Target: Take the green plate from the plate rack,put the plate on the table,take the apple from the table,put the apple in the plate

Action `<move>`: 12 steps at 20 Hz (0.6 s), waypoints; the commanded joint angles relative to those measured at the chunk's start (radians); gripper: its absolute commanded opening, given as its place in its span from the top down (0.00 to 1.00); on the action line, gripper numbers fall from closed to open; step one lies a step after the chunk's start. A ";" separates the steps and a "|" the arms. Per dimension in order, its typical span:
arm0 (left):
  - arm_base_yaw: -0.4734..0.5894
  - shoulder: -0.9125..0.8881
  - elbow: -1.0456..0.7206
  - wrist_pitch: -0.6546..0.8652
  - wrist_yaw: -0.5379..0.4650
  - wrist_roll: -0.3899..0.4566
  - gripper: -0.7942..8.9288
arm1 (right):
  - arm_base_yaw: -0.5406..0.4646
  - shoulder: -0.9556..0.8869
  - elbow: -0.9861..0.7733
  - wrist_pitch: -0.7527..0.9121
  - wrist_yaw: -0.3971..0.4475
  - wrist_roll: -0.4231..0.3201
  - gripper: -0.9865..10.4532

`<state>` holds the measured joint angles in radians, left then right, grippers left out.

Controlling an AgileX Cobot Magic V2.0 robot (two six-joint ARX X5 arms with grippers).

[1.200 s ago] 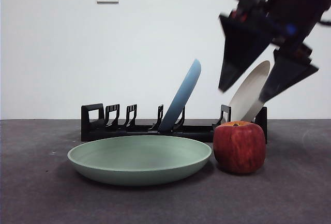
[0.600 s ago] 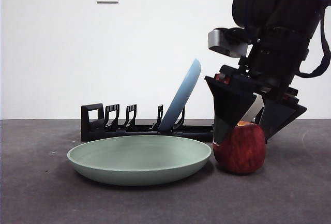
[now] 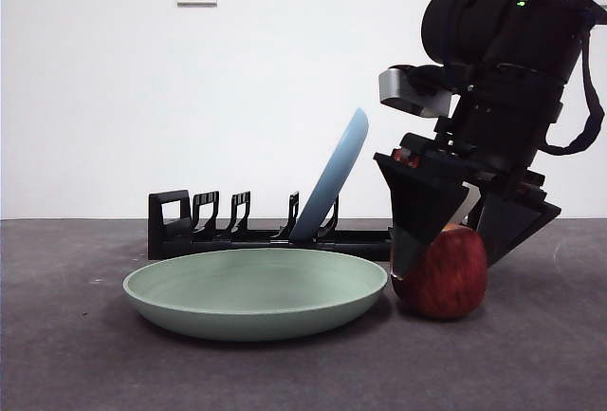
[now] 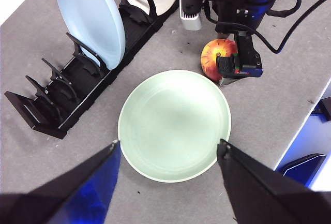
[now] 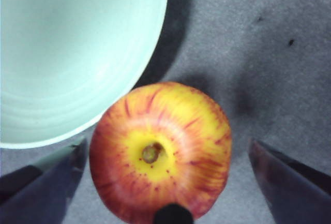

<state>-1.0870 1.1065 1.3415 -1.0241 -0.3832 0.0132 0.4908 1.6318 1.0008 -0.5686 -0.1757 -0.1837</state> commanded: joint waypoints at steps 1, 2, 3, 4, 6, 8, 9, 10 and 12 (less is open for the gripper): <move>0.000 0.001 0.001 0.006 -0.005 -0.014 0.60 | 0.000 0.009 0.001 -0.007 -0.002 -0.007 0.69; 0.000 0.001 0.001 0.006 -0.005 -0.014 0.60 | 0.000 0.009 0.001 -0.016 -0.002 -0.007 0.74; 0.000 0.001 0.001 0.006 -0.005 -0.014 0.60 | 0.000 0.009 0.001 -0.023 -0.005 -0.008 0.79; 0.000 0.001 0.001 0.006 -0.005 -0.014 0.60 | 0.000 0.009 0.001 -0.027 -0.006 -0.008 0.85; 0.000 0.001 0.001 0.006 -0.005 -0.014 0.60 | 0.000 0.008 0.001 -0.035 -0.008 -0.008 0.93; 0.000 0.001 0.001 0.006 -0.005 -0.014 0.60 | 0.000 0.000 0.001 -0.042 -0.005 -0.008 0.93; 0.000 0.001 0.001 0.006 -0.005 -0.014 0.60 | 0.000 -0.014 0.001 -0.043 -0.004 -0.007 0.93; 0.000 0.001 0.001 0.006 -0.005 -0.014 0.60 | 0.000 -0.038 0.001 -0.042 -0.001 -0.006 0.93; 0.000 0.001 0.001 0.006 -0.005 -0.014 0.60 | 0.003 -0.098 0.003 -0.034 0.000 0.008 0.93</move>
<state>-1.0870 1.1065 1.3415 -1.0241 -0.3847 0.0132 0.4908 1.5505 1.0046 -0.6113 -0.1749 -0.1818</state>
